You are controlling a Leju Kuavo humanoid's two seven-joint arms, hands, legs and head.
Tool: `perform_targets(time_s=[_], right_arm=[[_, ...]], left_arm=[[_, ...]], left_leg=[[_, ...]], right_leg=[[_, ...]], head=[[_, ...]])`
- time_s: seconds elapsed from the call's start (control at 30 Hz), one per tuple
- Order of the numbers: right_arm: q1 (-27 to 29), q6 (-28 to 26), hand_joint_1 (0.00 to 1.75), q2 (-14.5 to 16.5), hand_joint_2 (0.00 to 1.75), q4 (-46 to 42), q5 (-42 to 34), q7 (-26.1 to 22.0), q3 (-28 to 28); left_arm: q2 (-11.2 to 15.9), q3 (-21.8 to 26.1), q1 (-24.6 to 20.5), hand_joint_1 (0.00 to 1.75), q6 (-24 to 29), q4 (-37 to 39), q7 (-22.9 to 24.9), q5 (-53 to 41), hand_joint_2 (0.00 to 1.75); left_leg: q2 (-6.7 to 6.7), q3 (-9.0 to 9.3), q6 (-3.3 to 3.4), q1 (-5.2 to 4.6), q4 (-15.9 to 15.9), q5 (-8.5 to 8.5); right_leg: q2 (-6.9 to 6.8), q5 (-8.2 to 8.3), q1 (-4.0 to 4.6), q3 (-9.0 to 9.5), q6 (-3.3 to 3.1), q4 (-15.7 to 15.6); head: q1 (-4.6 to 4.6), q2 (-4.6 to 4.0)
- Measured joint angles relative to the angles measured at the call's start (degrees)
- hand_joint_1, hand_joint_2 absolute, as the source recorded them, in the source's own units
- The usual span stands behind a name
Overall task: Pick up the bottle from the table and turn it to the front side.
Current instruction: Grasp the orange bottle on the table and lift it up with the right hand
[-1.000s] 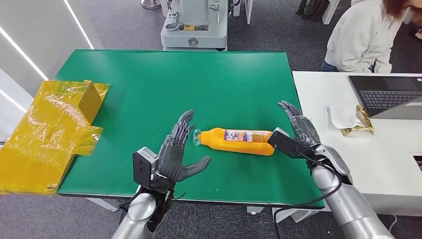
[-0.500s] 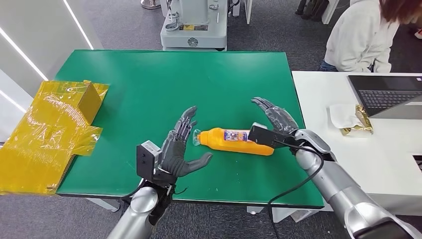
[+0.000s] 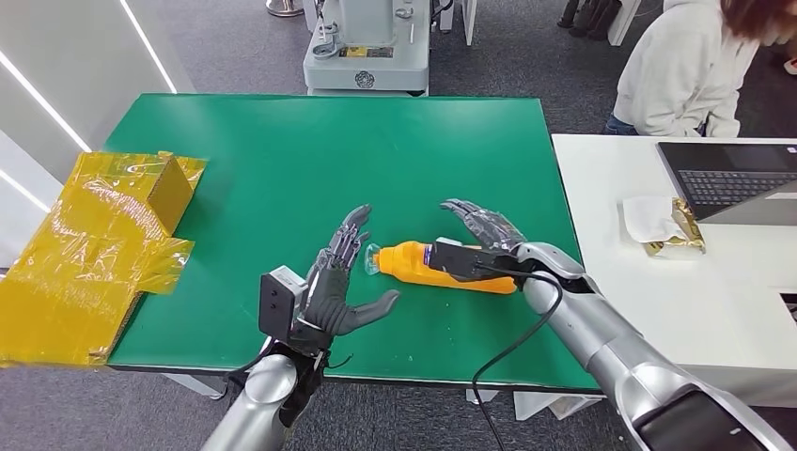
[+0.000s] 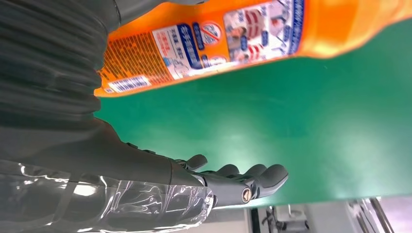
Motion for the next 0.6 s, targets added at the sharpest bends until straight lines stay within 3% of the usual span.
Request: perform_targets(time_s=[0.6], right_arm=[[-5.00, 6.83, 0.00, 1.25, 1.75, 7.44, 0.07, 0.12, 4.24]], left_arm=[[0.70, 0.03, 0.10, 0.00, -1.13, 0.31, 0.02, 2.23, 1.75]], left_leg=[[0.01, 0.01, 0.00, 0.00, 0.00, 0.00]], right_leg=[[0.01, 0.01, -0.01, 0.00, 0.00, 0.01]], head=[[-0.01, 0.00]])
